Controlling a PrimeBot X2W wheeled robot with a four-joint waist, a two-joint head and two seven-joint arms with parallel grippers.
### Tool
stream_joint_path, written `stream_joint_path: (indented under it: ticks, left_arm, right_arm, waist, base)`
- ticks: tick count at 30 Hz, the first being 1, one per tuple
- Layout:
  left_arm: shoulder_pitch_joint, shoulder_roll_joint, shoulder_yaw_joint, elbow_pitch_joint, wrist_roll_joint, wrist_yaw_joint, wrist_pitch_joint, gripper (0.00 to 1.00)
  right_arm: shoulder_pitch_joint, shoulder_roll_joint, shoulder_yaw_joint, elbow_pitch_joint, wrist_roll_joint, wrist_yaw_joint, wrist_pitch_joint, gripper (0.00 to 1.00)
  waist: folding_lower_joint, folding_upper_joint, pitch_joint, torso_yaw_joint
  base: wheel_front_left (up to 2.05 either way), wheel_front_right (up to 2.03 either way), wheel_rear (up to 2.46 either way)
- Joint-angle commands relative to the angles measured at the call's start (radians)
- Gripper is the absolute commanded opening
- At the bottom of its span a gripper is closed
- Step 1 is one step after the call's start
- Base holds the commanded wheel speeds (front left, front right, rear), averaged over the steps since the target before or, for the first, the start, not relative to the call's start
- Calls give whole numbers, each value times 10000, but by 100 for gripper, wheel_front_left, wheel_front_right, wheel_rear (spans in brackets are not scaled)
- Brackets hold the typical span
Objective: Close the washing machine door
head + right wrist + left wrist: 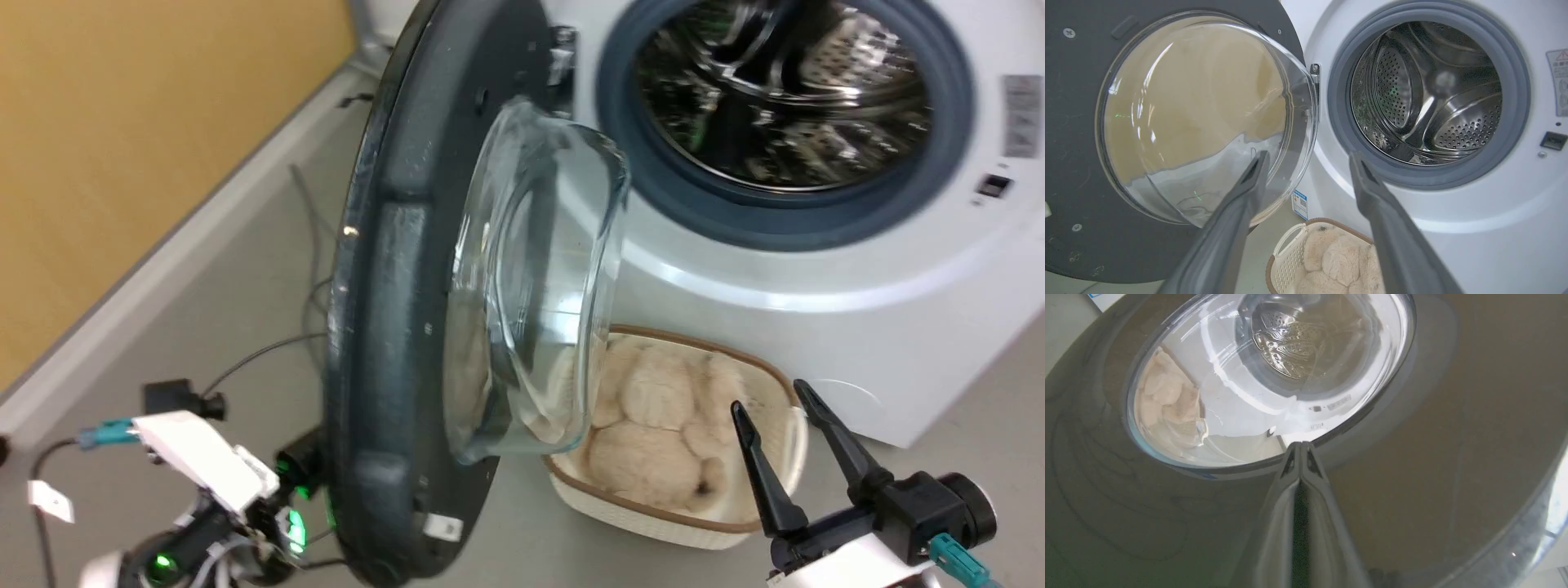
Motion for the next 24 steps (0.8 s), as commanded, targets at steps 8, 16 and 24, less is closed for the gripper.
stream_joint_path:
  ticks: [8,16,24]
  left_arm:
    - [684,-83,-2342,-727,-2182,542,-2009,0]
    - [307,-84,-3896,-399,-2952,-129,-3771,0]
    - [-980,-85,-5019,474,-3254,-572,-5601,0]
  right_arm:
    - [-27,27,172,28,-134,8,-44,100]
    - [-178,18,217,-44,-131,8,-44,100]
    - [-315,135,167,-153,-68,8,-44,100]
  waist:
    - [-1,0,272,-2313]
    - [-1,0,810,-4195]
    - [-1,0,1456,-5799]
  base:
    - [0,0,0]
    - [0,0,0]
    - [0,0,0]
